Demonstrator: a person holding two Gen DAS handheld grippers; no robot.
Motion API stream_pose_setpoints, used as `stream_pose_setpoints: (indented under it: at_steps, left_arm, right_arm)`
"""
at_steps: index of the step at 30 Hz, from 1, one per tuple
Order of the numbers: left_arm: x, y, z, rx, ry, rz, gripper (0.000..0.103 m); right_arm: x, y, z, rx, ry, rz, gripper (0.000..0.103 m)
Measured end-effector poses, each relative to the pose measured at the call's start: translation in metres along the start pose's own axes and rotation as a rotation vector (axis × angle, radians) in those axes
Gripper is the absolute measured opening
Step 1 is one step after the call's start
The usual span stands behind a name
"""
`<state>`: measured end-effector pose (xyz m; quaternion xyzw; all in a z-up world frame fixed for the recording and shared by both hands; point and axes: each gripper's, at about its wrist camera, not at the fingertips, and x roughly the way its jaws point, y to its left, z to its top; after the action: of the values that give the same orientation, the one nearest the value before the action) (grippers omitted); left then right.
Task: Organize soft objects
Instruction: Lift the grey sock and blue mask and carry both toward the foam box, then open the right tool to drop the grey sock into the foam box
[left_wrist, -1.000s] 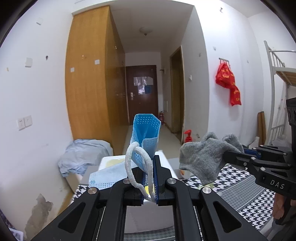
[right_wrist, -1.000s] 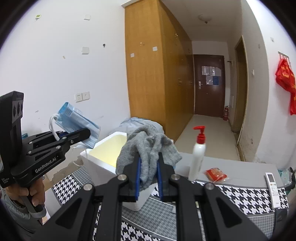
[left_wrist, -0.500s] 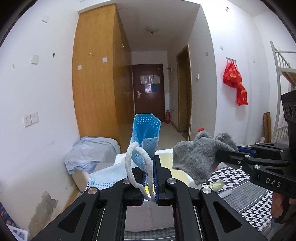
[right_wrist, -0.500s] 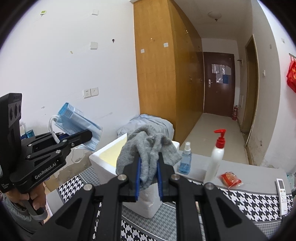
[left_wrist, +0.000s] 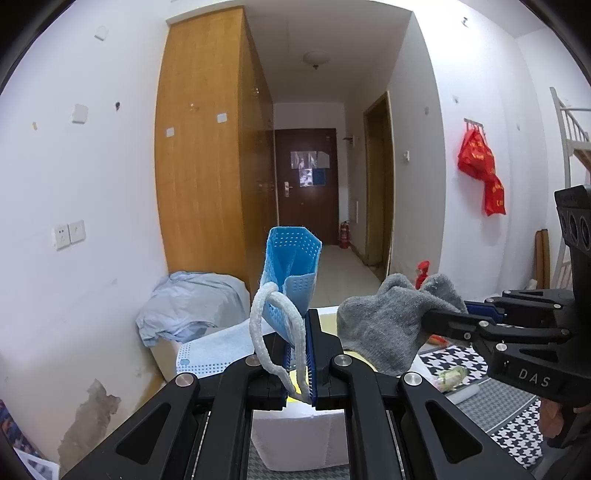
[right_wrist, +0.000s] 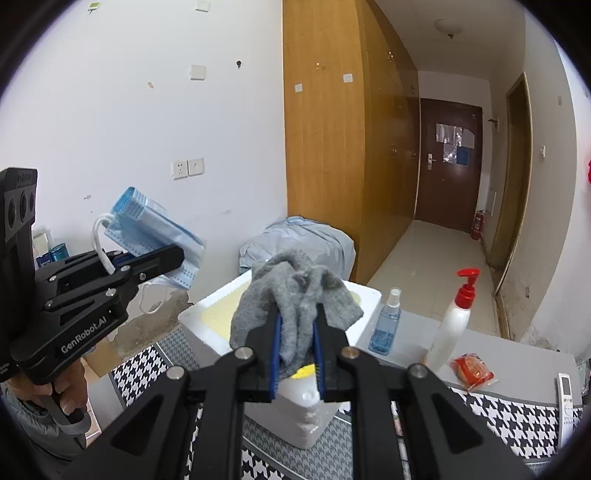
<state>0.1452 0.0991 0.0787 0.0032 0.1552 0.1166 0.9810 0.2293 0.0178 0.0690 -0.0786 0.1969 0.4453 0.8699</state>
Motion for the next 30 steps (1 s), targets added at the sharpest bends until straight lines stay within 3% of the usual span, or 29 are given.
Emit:
stream_pose_setpoints:
  at_steps: [18, 20, 21, 22, 24, 30]
  left_arm:
    - [0.009, 0.01, -0.003, -0.009, 0.016, 0.013, 0.008]
    - [0.01, 0.011, -0.003, -0.012, 0.016, 0.013, 0.008]
    - [0.011, 0.011, -0.003, -0.011, 0.018, 0.014, 0.008]
    - [0.012, 0.011, -0.004, -0.009, 0.02, 0.015, 0.008]
    - [0.013, 0.012, -0.004, -0.012, 0.023, 0.013, 0.008]
    - [0.015, 0.012, -0.004, -0.01, 0.031, 0.011, 0.008]
  right_arm:
    - [0.042, 0.001, 0.01, 0.003, 0.093, -0.006, 0.022]
    - [0.047, -0.001, 0.011, 0.011, 0.104, -0.004, 0.029]
    - [0.05, -0.002, 0.011, 0.014, 0.108, 0.0, 0.044]
    - [0.052, -0.002, 0.011, 0.018, 0.109, 0.0, 0.066]
    - [0.051, -0.005, 0.011, 0.034, 0.096, 0.002, 0.086]
    - [0.045, -0.005, 0.01, 0.029, 0.087, -0.004, 0.088]
